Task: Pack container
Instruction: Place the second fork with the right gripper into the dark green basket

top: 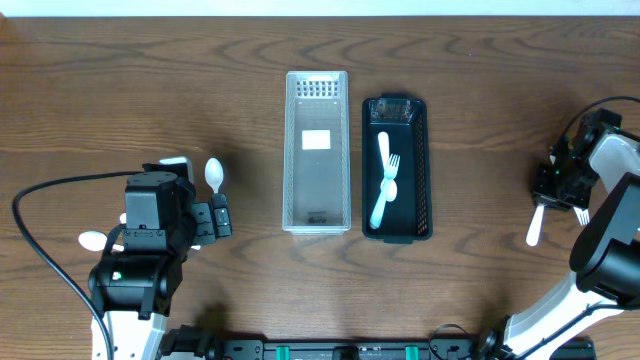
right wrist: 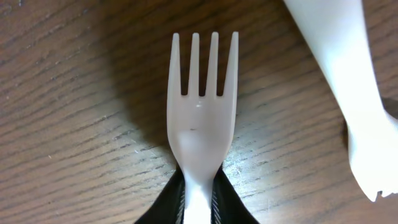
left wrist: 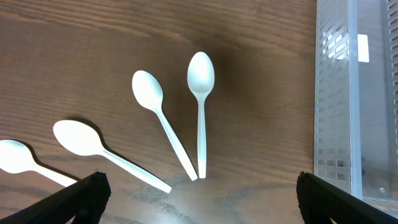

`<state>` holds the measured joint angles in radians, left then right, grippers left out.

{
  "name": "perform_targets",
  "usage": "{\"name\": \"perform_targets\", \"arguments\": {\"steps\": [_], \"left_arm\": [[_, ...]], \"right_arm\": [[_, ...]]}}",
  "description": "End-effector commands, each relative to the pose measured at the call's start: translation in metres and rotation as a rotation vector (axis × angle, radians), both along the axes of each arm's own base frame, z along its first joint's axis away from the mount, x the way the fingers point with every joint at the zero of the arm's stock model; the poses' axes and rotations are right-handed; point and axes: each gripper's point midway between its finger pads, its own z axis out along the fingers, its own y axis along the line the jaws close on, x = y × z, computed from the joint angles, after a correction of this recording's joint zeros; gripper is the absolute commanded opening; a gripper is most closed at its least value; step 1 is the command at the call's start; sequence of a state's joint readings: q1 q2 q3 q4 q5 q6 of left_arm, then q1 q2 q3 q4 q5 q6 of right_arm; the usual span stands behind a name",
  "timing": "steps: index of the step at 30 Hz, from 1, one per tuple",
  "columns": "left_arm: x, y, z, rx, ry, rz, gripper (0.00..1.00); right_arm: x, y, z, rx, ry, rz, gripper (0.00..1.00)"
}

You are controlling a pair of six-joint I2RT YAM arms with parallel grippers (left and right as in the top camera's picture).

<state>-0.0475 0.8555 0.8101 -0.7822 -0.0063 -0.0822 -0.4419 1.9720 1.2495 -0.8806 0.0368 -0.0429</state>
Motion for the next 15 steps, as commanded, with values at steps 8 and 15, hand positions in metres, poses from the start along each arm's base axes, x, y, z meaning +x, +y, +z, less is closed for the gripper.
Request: {"name": "perform_targets", "arguments": {"steps": [8,15], "left_arm": [[0.001,0.001,0.005,-0.006,-0.013,0.012,0.98],[0.001,0.001,0.005,-0.006,-0.013,0.012,0.98]], "right_arm": [[0.026,0.036,0.025,-0.006,0.004,0.015,0.03],[0.078,0.107,0.127,-0.015,-0.181,0.126,0.03]]}}
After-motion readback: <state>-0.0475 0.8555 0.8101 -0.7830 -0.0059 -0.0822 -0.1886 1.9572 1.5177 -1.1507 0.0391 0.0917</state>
